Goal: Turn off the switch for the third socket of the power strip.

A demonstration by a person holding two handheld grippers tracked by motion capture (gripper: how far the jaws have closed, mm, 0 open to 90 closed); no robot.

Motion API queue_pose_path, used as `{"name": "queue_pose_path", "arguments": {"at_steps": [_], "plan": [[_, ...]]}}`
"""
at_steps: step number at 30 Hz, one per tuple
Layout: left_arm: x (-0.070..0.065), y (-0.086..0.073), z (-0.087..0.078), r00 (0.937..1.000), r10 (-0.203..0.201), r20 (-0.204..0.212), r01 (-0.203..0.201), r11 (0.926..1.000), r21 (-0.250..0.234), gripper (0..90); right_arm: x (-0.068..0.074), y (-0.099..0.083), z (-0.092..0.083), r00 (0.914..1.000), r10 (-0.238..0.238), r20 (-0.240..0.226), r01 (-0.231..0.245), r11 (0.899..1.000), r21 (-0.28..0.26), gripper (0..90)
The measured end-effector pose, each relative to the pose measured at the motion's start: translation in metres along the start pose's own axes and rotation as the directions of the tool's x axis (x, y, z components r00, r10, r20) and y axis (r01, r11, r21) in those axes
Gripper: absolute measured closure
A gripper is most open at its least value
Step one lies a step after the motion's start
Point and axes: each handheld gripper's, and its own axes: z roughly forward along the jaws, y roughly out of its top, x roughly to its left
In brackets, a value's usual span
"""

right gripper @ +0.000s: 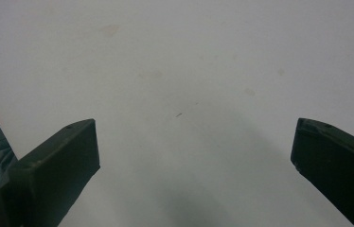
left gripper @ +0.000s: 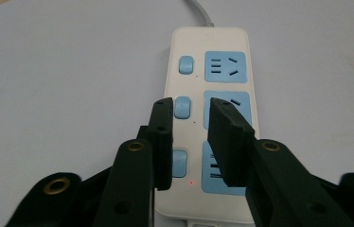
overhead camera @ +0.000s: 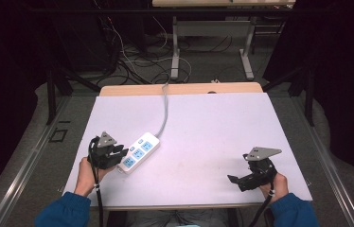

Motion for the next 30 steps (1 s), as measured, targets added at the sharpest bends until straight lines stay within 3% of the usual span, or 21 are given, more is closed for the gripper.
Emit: {"name": "queue_pose_path", "arguments": {"at_steps": [7, 12, 15, 30], "plan": [[0.002, -0.002, 0.001, 1.0000, -0.006, 0.005, 0.006, 0.9999, 0.011, 89.1, 0.000, 0.000, 0.000, 1.0000, -0.004, 0.004, 0.004, 1.000, 0.006, 1.6], [0.003, -0.004, 0.002, 0.9996, -0.025, 0.011, 0.025, 0.9996, 0.016, 90.0, 0.000, 0.000, 0.000, 1.0000, -0.002, 0.003, 0.002, 1.000, 0.007, 1.8], [0.004, -0.004, 0.002, 0.9997, -0.020, 0.010, 0.020, 0.9990, 0.041, 90.0, 0.000, 0.000, 0.000, 1.0000, -0.002, 0.005, 0.002, 1.000, 0.008, 2.0], [0.007, -0.009, 0.010, 0.9997, -0.024, 0.003, 0.024, 0.9969, 0.075, 90.0, 0.000, 0.000, 0.001, 1.0000, 0.002, 0.007, -0.002, 1.000, 0.015, 2.2]]}}
